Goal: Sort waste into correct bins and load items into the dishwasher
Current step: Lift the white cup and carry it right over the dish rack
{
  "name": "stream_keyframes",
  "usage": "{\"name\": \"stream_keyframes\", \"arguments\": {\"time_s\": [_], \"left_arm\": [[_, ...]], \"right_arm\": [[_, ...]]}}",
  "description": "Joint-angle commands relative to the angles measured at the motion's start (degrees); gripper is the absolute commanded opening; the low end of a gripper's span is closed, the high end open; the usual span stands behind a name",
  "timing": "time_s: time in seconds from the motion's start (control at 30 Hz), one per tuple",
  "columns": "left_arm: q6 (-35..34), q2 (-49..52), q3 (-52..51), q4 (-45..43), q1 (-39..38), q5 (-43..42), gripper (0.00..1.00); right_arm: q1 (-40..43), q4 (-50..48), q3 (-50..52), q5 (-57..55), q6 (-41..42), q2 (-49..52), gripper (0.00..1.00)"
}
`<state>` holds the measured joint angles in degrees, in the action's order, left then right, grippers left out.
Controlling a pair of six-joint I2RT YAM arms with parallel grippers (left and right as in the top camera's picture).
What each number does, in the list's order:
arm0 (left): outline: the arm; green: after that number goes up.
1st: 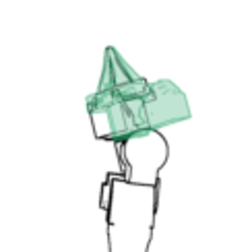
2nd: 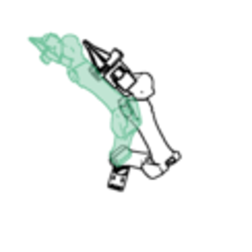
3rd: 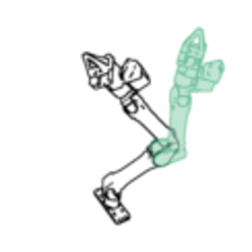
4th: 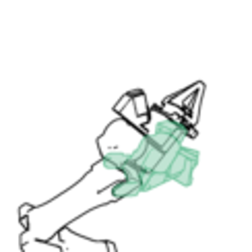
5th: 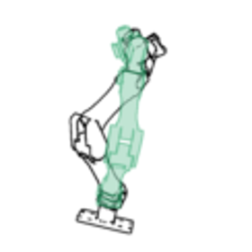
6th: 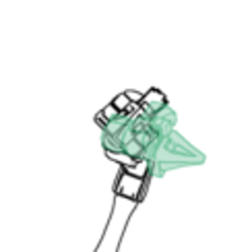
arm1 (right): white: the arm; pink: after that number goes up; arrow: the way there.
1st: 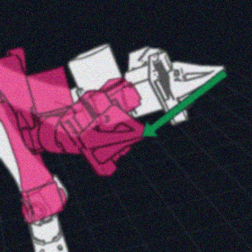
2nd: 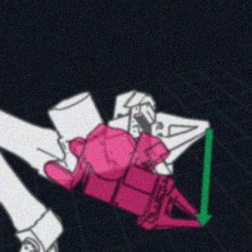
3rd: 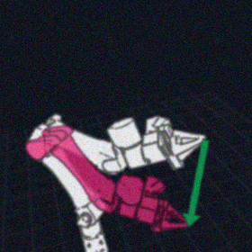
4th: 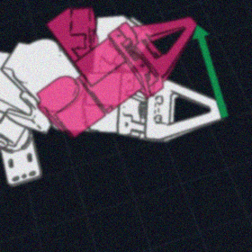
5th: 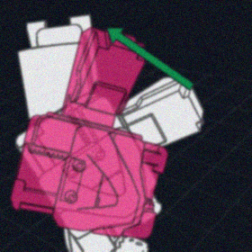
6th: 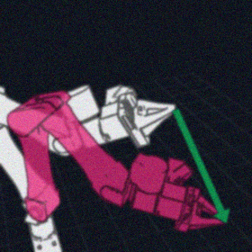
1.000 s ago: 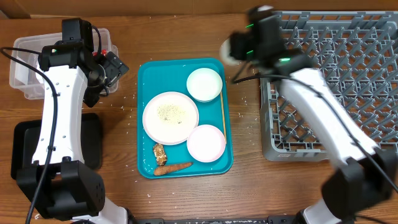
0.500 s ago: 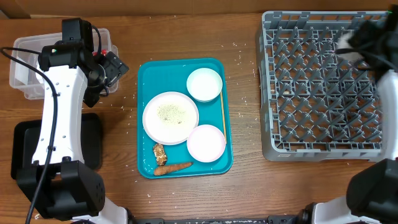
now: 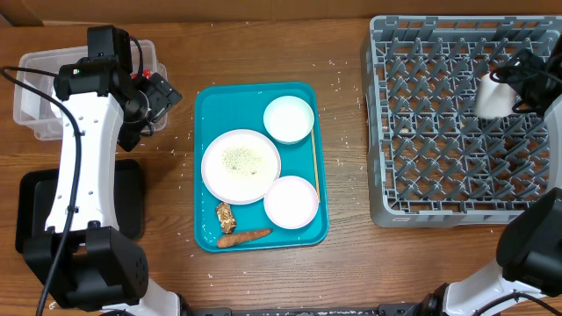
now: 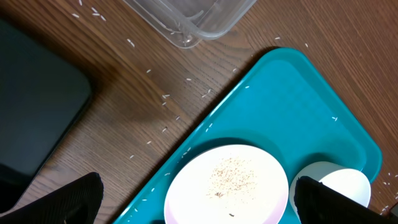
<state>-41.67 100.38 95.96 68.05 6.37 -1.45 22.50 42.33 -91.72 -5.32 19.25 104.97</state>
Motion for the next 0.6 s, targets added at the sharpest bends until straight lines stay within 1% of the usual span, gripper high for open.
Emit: {"name": "stream_keyframes", "arguments": {"time_s": [0.0,0.23,0.33,0.47,0.5,0.57], "left_arm": [[-0.37,-1.05,-0.28,0.04,-0.42,0.39,1.00],[-0.37,-1.05,-0.28,0.04,-0.44,0.39,1.00],[-0.37,-1.05,-0.28,0.04,-0.42,0.39,1.00],[-0.37,-1.05,-0.28,0.04,-0.44,0.39,1.00],[-0.37,-1.05,-0.28,0.04,-0.42,0.39,1.00],[-0.37,-1.05,-0.28,0.02,-0.42,0.39,1.00]], "right_arm": [[-1.40,0.98,-0.92,0.46,-0.13,-0.48,0.91],[-5.51,3.87,-0.94,1.20,-0.11,-1.05,0.90],[-8.81,5.46,-0.94,4.24,-0.13,-2.95,0.88],[-15.69,5.77,-0.94,4.04,-0.15,-7.50,0.89],[-17.33,5.46,-0.94,3.56,-0.15,-8.46,0.89],[-21.75,3.82,-0.94,-3.13,-0.15,-9.75,0.83]]}}
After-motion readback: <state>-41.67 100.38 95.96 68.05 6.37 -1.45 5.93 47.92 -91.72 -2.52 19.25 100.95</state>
